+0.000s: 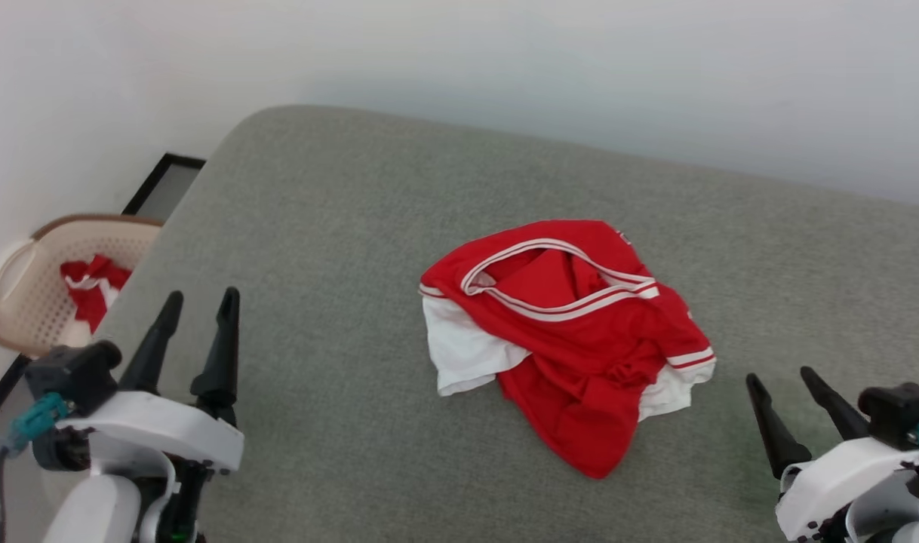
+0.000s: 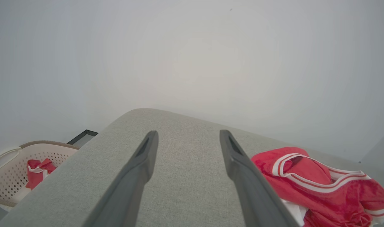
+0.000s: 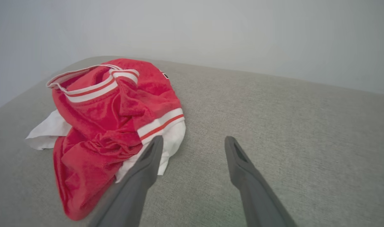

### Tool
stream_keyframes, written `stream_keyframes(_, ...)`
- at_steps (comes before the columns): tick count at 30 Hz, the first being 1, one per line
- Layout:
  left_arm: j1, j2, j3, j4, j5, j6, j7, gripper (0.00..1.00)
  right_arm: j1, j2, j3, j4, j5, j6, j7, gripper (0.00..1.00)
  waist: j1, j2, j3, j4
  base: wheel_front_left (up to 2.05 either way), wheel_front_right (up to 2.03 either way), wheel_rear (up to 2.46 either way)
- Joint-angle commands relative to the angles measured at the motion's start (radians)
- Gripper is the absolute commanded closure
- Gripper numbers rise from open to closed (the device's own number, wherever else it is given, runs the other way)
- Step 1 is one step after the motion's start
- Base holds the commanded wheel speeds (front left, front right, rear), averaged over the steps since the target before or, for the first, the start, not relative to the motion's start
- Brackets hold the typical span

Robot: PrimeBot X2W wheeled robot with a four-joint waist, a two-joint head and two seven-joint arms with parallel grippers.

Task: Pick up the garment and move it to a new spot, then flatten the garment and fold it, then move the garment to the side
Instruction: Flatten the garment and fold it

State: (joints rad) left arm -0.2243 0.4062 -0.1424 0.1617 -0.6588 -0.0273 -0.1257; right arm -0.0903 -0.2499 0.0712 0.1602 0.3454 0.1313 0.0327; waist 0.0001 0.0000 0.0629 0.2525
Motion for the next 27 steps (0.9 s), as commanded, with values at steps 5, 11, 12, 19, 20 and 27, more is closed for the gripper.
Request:
stream_keyframes(5,0.005,-0.035,-0.011,-0.003,0.000,0.007,-0.038,0.00,-0.051,-0.041,0.048,0.034,0.032,-0.001,0.094,0.00,-0.0001,0.0000,0.074,0.069,0.00,0.00,0.00)
stream_keyframes(11,-0.004,-0.079,-0.023,0.019,-0.001,0.004,-0.081,0.00,-0.106,-0.080,0.105,0.066,0.062,-0.001,0.176,0.00,-0.0001,0.0000,0.127,0.125,0.00,0.00,0.00)
stream_keyframes(12,-0.005,-0.085,-0.023,0.023,-0.004,0.004,-0.088,0.00,-0.112,-0.086,0.115,0.071,0.066,-0.001,0.186,0.00,-0.0001,0.0000,0.132,0.131,0.00,0.00,0.00)
stream_keyframes(19,-0.019,-0.108,-0.028,0.049,-0.008,-0.002,-0.106,0.00,-0.141,-0.104,0.162,0.151,0.059,-0.001,0.276,0.00,-0.0001,0.0000,0.150,0.159,0.00,0.00,0.00)
stream_keyframes(20,-0.021,-0.112,-0.027,0.053,-0.011,-0.003,-0.107,0.00,-0.142,-0.104,0.167,0.166,0.056,-0.001,0.285,0.12,-0.0001,0.0000,0.151,0.161,0.00,0.00,0.00)
stream_keyframes(27,-0.018,-0.116,-0.013,0.072,-0.016,-0.009,-0.121,0.00,-0.166,-0.118,0.181,0.209,0.054,-0.002,0.294,1.00,-0.0001,0.0000,0.146,0.151,0.00,0.00,0.00)
